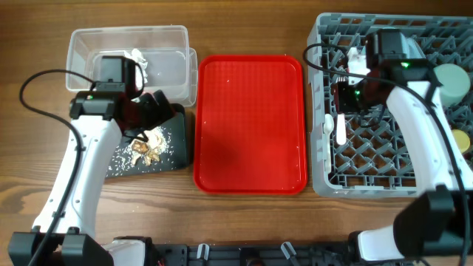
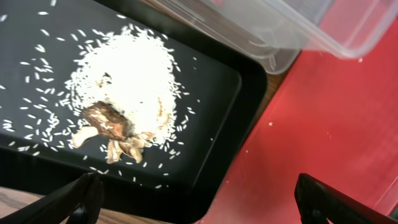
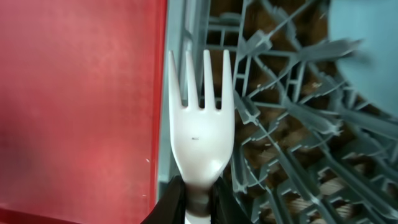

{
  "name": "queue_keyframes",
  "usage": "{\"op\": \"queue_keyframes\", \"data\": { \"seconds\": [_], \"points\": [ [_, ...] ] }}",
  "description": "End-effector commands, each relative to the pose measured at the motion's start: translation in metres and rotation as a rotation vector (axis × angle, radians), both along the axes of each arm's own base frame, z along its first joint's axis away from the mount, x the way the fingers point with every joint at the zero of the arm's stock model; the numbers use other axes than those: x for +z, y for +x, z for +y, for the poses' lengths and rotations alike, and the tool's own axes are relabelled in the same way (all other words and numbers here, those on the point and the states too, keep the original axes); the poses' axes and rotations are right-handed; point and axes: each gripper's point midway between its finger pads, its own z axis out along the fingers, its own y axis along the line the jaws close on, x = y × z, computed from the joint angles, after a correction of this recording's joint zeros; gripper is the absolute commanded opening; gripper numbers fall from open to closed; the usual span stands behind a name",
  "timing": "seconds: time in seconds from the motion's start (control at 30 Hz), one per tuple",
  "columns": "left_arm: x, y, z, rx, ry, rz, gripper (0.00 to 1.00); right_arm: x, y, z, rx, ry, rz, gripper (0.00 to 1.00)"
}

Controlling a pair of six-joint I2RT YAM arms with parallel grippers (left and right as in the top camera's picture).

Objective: Sort waste into correct bins and load items into the dishwasher rack

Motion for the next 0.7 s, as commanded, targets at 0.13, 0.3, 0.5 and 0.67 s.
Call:
{"op": "queue_keyframes", "data": {
  "seconds": [0.13,0.3,0.5,0.67],
  "points": [
    [0.004,-0.006,-0.039,-0.219,0.021,-0.019,1.00,-0.025,-0.004,0.009,0.000,0.051,0.092,0.47],
    [0.002,-0.014,-0.039,-0.277,0.039,0.009,1.00,0.035,0.009,0.021,0.027,0.138,-0.125,0.51],
    [-0.006,-0.046,-0.033,-0.282,0.042,0.115,1.00,0.081,-0.011,0.020,0.031,0.161,-0.273,0.54],
    [0.002,-0.067,-0.030,-0.294,0.041,-0.067,1.00,0.071,-0.046,0.021,0.043,0.167,-0.397,0.79]
  ]
}}
